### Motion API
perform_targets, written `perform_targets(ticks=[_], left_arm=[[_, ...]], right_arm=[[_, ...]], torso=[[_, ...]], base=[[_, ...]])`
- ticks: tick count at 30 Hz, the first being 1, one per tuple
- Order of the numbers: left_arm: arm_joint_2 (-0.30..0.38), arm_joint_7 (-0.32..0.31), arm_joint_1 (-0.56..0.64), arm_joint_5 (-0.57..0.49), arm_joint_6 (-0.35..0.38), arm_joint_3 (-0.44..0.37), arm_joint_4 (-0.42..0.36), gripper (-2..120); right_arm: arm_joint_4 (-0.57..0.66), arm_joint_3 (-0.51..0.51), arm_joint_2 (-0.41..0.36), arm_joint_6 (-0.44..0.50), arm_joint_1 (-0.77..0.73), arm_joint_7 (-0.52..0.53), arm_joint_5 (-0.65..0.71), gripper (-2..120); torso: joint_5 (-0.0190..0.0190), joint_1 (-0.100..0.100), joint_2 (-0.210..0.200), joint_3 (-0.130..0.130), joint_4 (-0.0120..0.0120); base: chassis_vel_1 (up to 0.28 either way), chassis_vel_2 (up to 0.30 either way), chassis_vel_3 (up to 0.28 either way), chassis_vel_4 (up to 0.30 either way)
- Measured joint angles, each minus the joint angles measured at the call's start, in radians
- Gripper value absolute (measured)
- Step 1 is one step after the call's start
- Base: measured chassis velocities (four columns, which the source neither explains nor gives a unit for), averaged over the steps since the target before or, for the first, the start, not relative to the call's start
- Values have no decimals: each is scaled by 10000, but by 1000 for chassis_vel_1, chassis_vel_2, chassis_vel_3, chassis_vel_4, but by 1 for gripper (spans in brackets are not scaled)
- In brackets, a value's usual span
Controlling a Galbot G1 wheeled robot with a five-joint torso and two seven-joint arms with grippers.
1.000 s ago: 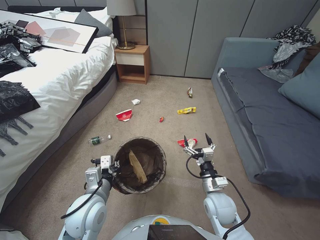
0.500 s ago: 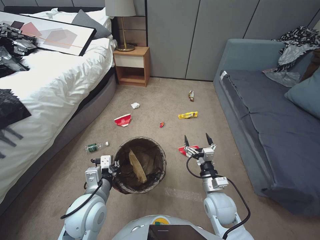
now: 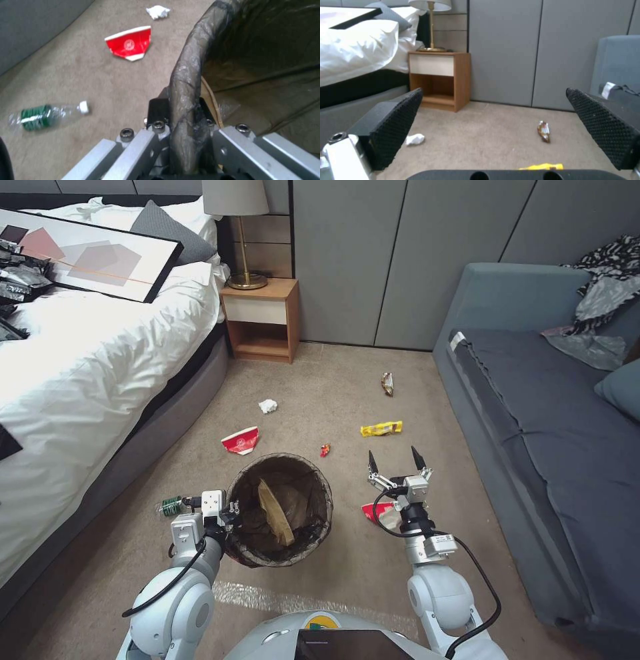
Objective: Pick up the trash bin, then pick up the garbage from the floor and place it into the trash bin.
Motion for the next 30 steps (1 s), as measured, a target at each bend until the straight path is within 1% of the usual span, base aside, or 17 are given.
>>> perform_targets(ticks=[2, 3, 6, 9, 12, 16, 18, 19, 21, 23, 24, 25, 26, 27, 28, 29, 30], left_arm=[[-2, 1, -1, 5, -1, 2, 8, 3], [-3, 3, -9, 7, -2, 3, 13, 3], [-4, 8, -14, 7, -2, 4, 13, 3], [-6, 8, -16, 9, -3, 2, 15, 3], [-7, 14, -13, 10, -3, -2, 14, 3], [10, 30, -17, 9, -3, -14, 14, 3], [31, 44, -20, 10, -1, -27, 14, 3], [31, 44, -20, 10, -1, -27, 14, 3], [41, 56, -28, 13, 2, -44, 12, 3], [43, 59, -32, 19, 3, -60, 8, 3], [43, 59, -32, 19, 3, -60, 8, 3], [49, 66, -32, 23, 4, -69, -1, 3], [52, 70, -32, 26, 4, -73, -6, 3], [52, 70, -32, 26, 4, -73, -6, 3], [55, 74, -33, 30, 5, -74, -6, 3], [55, 77, -34, 34, 5, -75, -6, 3], [55, 77, -34, 34, 5, -75, -6, 3]], right_arm=[[-42, 2, 1, 60, 12, 0, -40, 100], [-85, 6, -3, 163, 34, 4, -96, 100], [-181, 13, -12, 399, 100, 4, -226, 100], [-398, 144, -121, 854, 227, 6, -808, 100], [-420, 224, -294, 865, 212, 12, -957, 100], [-392, 478, -591, 623, 196, -194, -1052, 100], [-223, 1075, -876, 172, 168, -1427, -1054, 100], [-223, 1075, -876, 172, 168, -1427, -1054, 100], [-93, 1729, -1159, -487, 174, -2628, -1072, 100], [-75, 2156, -1318, -1013, 193, -3521, -1174, 100], [-75, 2156, -1318, -1013, 193, -3521, -1174, 100], [-209, 2505, -1441, -1355, 212, -4386, -1185, 100], [-360, 2739, -1486, -1388, 247, -5037, -1268, 100], [-360, 2739, -1486, -1388, 247, -5037, -1268, 100], [-680, 3085, -1529, -1144, 355, -6006, -1574, 100], [-942, 3335, -1570, -877, 430, -6725, -1732, 100], [-942, 3335, -1570, -877, 430, -6725, -1732, 100]], torso=[[3, 0, 0, 1, 3], [-1, 1, 0, 1, -3], [1, 1, 0, 1, -3], [1, 2, 0, 3, 2], [1, 1, 0, 2, 2], [3, 0, 0, -1, -1], [2, 0, 0, -1, -1], [2, 0, 0, -1, -1], [2, 0, 0, -1, -1], [2, 0, 0, -1, 0], [2, 0, 0, -1, 0], [2, 0, 0, 0, 0], [3, 0, 0, -1, -1], [3, 0, 0, -1, -1], [3, 0, 0, -1, -2], [4, 0, 0, -1, 0], [4, 0, 0, -1, 0]], base=[[-158, 192, 170, -193], [-181, 182, 170, -180], [-177, 159, 191, -164], [-99, 114, 127, -105], [-42, 33, 39, -29], [19, -24, -41, 29], [0, 0, 0, 0], [0, 0, 0, 0], [0, 0, 0, 0], [0, 0, 0, 0], [0, 0, 0, 0], [0, 0, 0, 0], [0, 0, 0, 0], [0, 0, 0, 0], [0, 0, 0, 0], [0, 0, 0, 0], [0, 0, 0, 0]])
